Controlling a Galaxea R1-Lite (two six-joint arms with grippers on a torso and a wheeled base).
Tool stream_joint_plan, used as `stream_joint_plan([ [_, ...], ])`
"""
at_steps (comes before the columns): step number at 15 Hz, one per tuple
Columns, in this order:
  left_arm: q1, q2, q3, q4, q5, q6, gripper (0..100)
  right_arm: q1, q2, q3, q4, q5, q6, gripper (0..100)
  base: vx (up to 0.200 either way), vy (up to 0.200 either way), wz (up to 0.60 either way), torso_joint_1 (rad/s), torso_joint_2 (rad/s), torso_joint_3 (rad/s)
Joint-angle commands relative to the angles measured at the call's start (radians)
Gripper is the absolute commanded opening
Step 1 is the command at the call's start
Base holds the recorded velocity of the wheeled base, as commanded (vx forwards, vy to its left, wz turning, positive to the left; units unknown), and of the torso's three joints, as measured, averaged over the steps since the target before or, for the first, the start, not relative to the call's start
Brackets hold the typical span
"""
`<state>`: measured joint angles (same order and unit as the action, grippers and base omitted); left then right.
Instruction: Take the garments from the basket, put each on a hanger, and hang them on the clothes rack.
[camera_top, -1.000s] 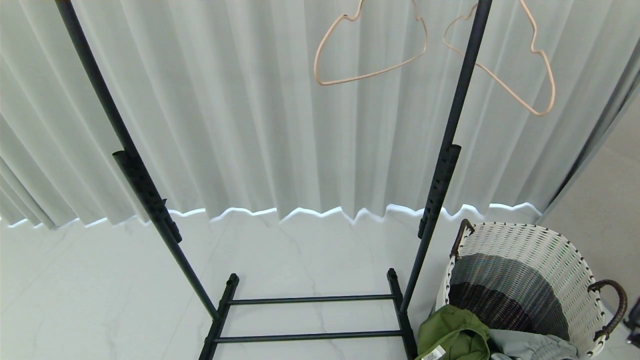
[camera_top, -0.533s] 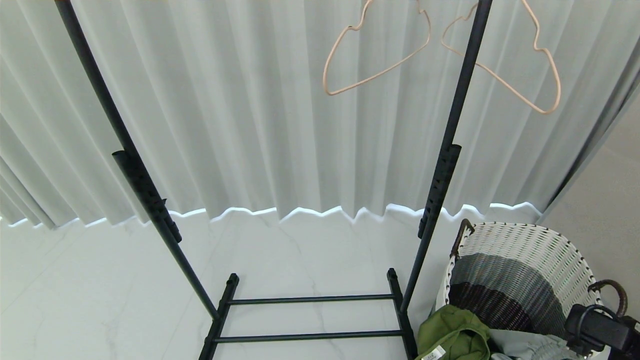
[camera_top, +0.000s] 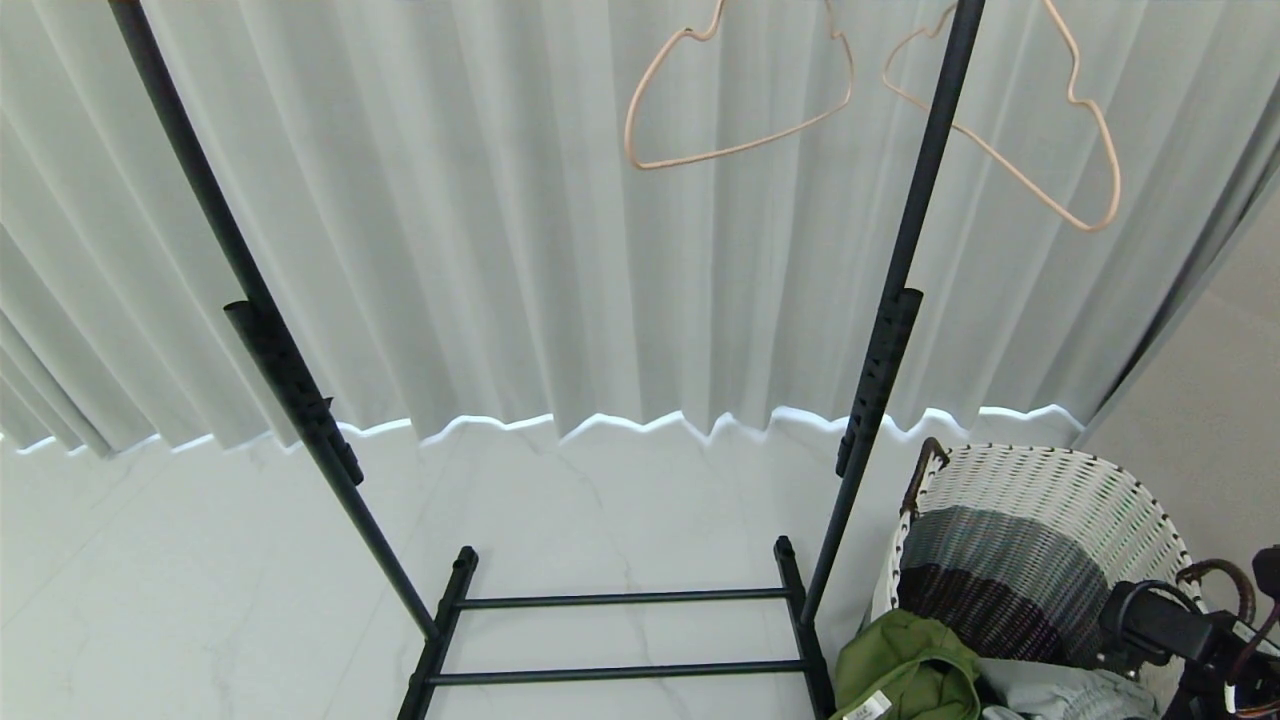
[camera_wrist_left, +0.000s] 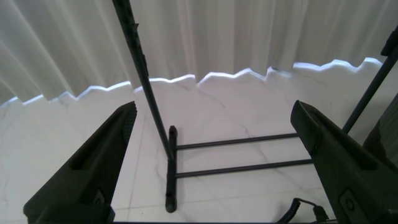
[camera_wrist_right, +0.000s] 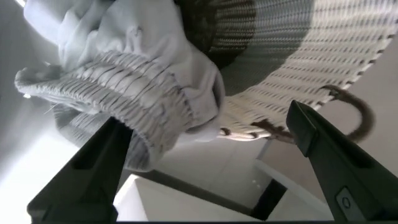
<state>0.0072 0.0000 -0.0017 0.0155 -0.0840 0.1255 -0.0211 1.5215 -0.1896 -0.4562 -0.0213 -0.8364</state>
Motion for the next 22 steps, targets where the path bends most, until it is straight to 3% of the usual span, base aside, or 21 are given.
stream_joint_plan([
  [1, 0.0, 0.0, 0.0, 0.0, 0.0, 0.0, 100, -0.003, 0.028, 0.001, -0.006, 0.006, 0.002, 0, 0.0, 0.0, 0.0, 0.0, 0.0, 0.0],
  [6, 0.0, 0.0, 0.0, 0.0, 0.0, 0.0, 100, -0.008, 0.009, 0.035, -0.045, 0.007, 0.005, 0, 0.0, 0.0, 0.0, 0.0, 0.0, 0.0],
  [10, 0.0, 0.0, 0.0, 0.0, 0.0, 0.0, 100, -0.02, -0.184, 0.061, -0.03, 0.003, 0.02, 0, 0.0, 0.0, 0.0, 0.0, 0.0, 0.0],
  [12, 0.0, 0.0, 0.0, 0.0, 0.0, 0.0, 100, -0.025, -0.284, 0.004, 0.09, 0.003, 0.02, 0, 0.0, 0.0, 0.0, 0.0, 0.0, 0.0],
  [15, 0.0, 0.0, 0.0, 0.0, 0.0, 0.0, 100, -0.026, -0.445, -0.157, 0.432, 0.003, 0.03, 0, 0.0, 0.0, 0.0, 0.0, 0.0, 0.0],
  [17, 0.0, 0.0, 0.0, 0.0, 0.0, 0.0, 100, -0.025, -0.535, -0.232, 0.597, 0.003, 0.056, 0, 0.0, 0.0, 0.0, 0.0, 0.0, 0.0],
  [22, 0.0, 0.0, 0.0, 0.0, 0.0, 0.003, 100, -0.025, -0.644, -0.284, 0.657, 0.004, 0.097, 0, 0.0, 0.0, 0.0, 0.0, 0.0, 0.0],
])
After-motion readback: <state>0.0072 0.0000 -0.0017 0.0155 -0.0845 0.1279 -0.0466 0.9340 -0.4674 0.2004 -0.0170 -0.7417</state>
